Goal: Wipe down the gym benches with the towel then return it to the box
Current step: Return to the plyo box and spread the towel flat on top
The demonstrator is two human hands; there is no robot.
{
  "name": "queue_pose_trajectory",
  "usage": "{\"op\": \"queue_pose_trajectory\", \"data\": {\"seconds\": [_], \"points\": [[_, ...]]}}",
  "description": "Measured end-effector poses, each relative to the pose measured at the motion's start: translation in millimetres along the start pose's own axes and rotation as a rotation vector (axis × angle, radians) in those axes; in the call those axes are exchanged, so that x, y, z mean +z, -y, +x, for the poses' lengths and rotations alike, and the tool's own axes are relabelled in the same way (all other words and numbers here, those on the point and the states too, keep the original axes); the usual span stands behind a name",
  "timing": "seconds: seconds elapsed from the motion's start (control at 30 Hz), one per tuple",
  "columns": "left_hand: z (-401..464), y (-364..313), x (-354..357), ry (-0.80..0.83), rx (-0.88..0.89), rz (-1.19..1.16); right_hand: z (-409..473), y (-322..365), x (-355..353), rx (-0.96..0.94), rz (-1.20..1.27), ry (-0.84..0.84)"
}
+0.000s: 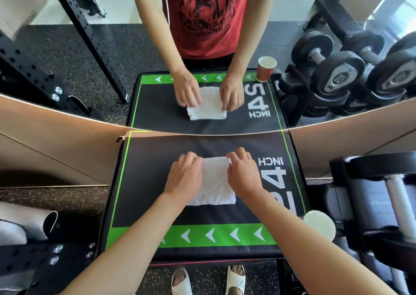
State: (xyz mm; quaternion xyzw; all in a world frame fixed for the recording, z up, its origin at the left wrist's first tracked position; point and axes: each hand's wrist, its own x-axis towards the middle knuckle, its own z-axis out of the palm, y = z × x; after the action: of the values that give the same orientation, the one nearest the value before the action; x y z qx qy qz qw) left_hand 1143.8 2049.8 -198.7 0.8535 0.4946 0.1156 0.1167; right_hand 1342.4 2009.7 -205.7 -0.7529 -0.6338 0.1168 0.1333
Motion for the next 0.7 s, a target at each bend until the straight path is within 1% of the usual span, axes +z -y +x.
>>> {"op": "queue_pose_trajectory", "data": {"seconds": [0.07, 0.1, 0.17, 0.23, 0.4, 0.57, 0.7], "points": [[-24.3, -11.1, 11.2, 0.016, 0.139, 0.002, -20.2, 2.0, 4.2, -0.149, -0.029, 0.008], [-35.5, -15.1, 17.8, 0.035, 0.172, -0.006, -30.5, 1.5, 7.3, -0.217, -0.029, 0.035], [-52.1, -15.9, 31.5, 0.055, 0.171, 0.016, -47.6, -3.6, 14.4, -0.292, -0.029, 0.119], [-62.3, -11.0, 41.3, 0.055, 0.144, 0.071, -57.8, -12.0, 21.9, -0.296, -0.028, 0.188], [-69.6, 4.7, 45.9, 0.092, 0.106, 0.120, -55.0, -13.3, 35.4, -0.329, -0.033, 0.251], [-65.2, 35.7, 29.9, 0.089, 0.070, 0.089, -35.0, 18.6, 45.4, -0.371, -0.055, 0.272], [-59.2, 77.0, 12.8, 0.075, 0.073, 0.066, -12.2, 58.1, 54.9, -0.396, -0.016, 0.289]]}}
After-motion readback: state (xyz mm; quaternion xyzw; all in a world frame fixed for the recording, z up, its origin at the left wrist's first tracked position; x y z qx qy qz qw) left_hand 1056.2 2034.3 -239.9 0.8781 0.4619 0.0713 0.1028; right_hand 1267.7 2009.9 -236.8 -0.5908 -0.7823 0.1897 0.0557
